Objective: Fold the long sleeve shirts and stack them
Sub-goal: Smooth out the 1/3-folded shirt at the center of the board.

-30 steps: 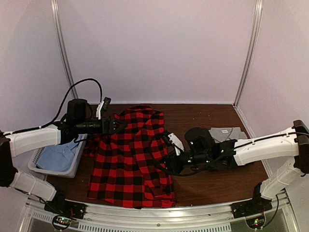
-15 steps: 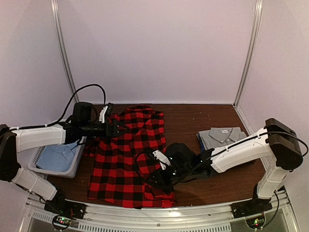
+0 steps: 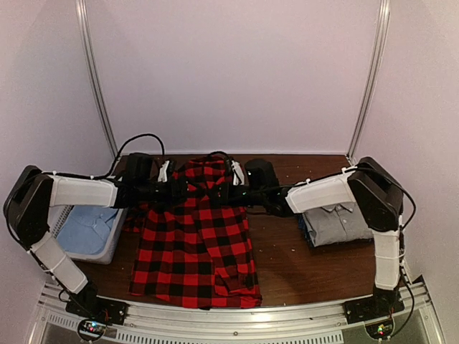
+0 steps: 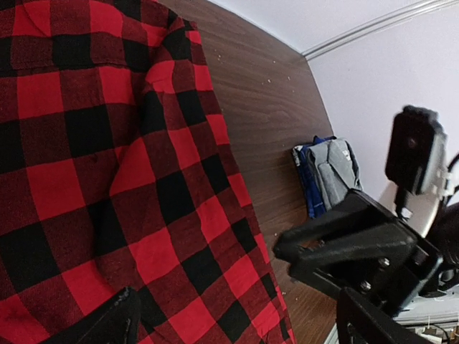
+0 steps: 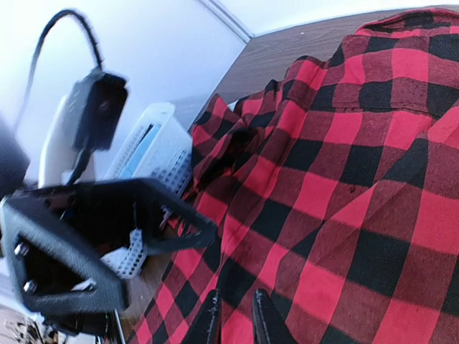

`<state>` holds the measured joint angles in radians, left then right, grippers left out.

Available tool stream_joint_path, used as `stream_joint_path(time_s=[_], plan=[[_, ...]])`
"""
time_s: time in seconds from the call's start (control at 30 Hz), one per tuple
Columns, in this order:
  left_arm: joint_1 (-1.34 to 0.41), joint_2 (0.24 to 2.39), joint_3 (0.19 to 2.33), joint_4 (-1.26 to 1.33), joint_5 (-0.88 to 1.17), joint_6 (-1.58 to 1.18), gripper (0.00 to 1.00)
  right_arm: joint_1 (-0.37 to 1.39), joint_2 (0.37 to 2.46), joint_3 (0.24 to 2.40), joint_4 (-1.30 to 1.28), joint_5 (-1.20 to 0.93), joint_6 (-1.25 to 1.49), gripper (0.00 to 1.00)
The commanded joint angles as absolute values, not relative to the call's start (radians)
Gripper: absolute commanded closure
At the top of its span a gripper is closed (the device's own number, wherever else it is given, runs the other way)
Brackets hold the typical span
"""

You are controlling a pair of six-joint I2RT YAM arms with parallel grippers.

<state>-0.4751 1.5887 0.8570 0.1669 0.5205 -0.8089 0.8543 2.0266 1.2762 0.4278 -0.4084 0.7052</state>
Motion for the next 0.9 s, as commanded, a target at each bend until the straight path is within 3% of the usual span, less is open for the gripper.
stream_joint_path(time_s=[0.0,0.1,0.23,0.33,0.47,0.87], plan=[[-0.48,1.625,0.921,0.268,0.5,-0.905,0.06,0.821,2.2,1.453,0.465,-0.508,0.789,0.86],[-0.48,1.668,0.946,0.282,0.502,-0.925,0.17,0.795,2.297,1.548,0.458,-0.524,0.822,0.9],[-0.48,1.747,0.965,0.377,0.548,-0.954,0.47,0.745,2.399,1.663,0.449,-0.522,0.87,0.94],[-0.48,1.807,0.983,0.403,0.549,-0.968,0.59,0.713,2.464,1.748,0.42,-0.528,0.889,0.95],[-0.48,1.887,0.995,0.427,0.544,-0.981,0.69,0.689,2.551,1.879,0.35,-0.533,0.902,0.96],[-0.48,2.027,1.024,0.35,0.503,-0.972,0.84,0.634,2.69,2.071,0.283,-0.524,0.941,0.96]])
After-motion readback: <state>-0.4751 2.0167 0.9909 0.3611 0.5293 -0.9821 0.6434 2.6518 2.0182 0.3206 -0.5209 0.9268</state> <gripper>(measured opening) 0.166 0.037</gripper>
